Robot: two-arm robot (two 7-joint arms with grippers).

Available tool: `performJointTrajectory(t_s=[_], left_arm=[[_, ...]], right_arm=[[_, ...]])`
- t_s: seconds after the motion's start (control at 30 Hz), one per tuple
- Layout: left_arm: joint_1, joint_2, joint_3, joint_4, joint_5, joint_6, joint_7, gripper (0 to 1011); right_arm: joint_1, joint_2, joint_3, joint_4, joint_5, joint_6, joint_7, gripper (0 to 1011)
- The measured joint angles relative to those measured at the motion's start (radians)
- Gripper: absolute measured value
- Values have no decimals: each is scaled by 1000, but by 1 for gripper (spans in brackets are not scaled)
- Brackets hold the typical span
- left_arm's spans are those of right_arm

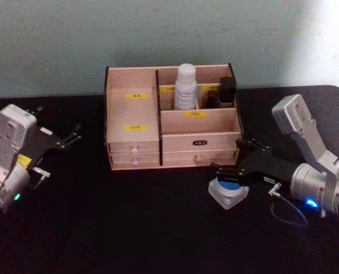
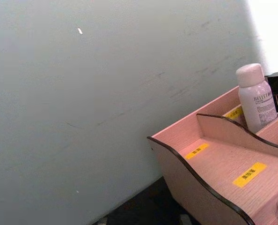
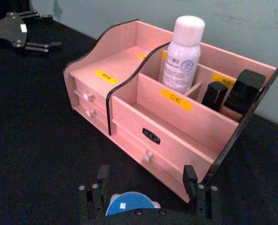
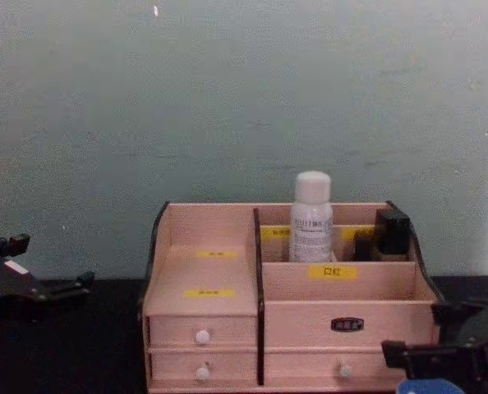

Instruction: Pick up the facial cleanser and watermelon frost from the table and place them into the tiered storage box.

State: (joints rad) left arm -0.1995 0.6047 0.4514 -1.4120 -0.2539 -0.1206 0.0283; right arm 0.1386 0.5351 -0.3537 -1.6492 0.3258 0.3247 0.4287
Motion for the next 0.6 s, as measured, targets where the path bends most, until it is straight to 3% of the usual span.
performJointTrajectory(t_s=[0.6], left_arm=[[0,0,0,0,0,0,0,1001]], right_arm=[[-34,39,-15,-25,2,5,-2,1000]])
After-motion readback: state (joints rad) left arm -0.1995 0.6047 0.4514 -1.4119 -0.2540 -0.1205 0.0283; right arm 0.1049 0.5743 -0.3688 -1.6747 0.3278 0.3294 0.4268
